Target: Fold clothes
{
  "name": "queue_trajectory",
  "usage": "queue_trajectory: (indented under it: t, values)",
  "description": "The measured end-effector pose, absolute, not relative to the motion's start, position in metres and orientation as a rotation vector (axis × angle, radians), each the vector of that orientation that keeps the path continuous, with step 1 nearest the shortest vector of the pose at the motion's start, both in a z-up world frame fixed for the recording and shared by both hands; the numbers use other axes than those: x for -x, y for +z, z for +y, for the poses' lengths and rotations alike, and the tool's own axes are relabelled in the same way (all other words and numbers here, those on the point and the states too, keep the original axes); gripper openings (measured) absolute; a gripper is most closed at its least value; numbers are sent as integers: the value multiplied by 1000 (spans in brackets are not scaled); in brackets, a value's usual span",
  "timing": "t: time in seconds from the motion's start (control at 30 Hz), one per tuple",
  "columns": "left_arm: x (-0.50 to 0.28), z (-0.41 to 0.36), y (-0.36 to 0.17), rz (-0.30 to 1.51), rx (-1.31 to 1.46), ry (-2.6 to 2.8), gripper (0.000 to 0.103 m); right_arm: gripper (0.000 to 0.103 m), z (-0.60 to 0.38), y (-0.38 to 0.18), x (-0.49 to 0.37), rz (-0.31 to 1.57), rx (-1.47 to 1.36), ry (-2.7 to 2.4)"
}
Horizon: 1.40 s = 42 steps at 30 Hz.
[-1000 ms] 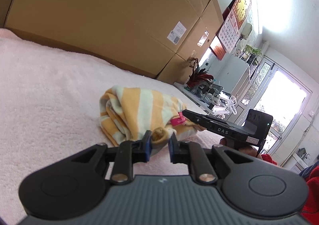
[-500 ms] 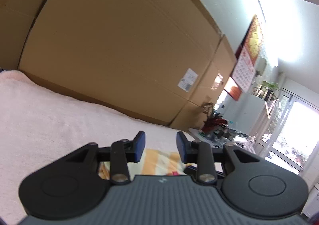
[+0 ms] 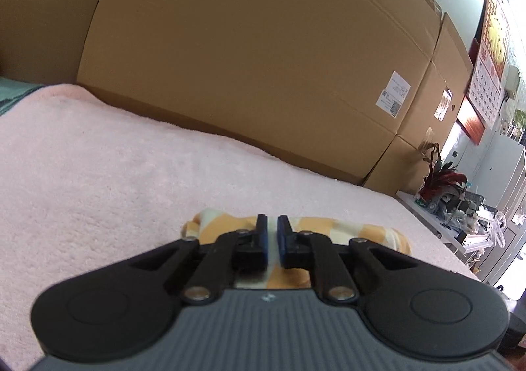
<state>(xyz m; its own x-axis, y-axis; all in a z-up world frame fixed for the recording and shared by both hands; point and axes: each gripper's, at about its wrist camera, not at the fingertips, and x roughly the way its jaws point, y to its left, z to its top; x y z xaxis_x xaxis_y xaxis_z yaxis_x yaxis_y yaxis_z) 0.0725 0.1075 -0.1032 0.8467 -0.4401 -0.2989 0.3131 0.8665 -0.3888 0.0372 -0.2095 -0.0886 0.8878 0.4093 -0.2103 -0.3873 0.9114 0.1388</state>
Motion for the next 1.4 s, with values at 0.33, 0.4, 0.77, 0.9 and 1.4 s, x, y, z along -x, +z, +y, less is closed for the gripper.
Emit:
queue_trajectory:
  t: [0.33, 0.4, 0.77, 0.9, 1.4]
  values:
    - [-57, 99, -107, 333, 258, -447, 30, 20, -201, -40, -48, 206, -162, 361]
    - [-55, 96, -107, 326, 237, -452, 35, 20, -181, -35, -66, 244, -130, 355]
    - [-59, 108, -112, 332, 322, -510, 38, 22, -149, -69, -96, 412, -7, 274]
    - [-58, 104, -110, 329, 292, -527, 48, 22, -149, -70, -100, 429, -31, 281]
    - [-54, 102, -109, 312, 264, -566, 64, 24, -182, -71, -67, 341, -129, 231]
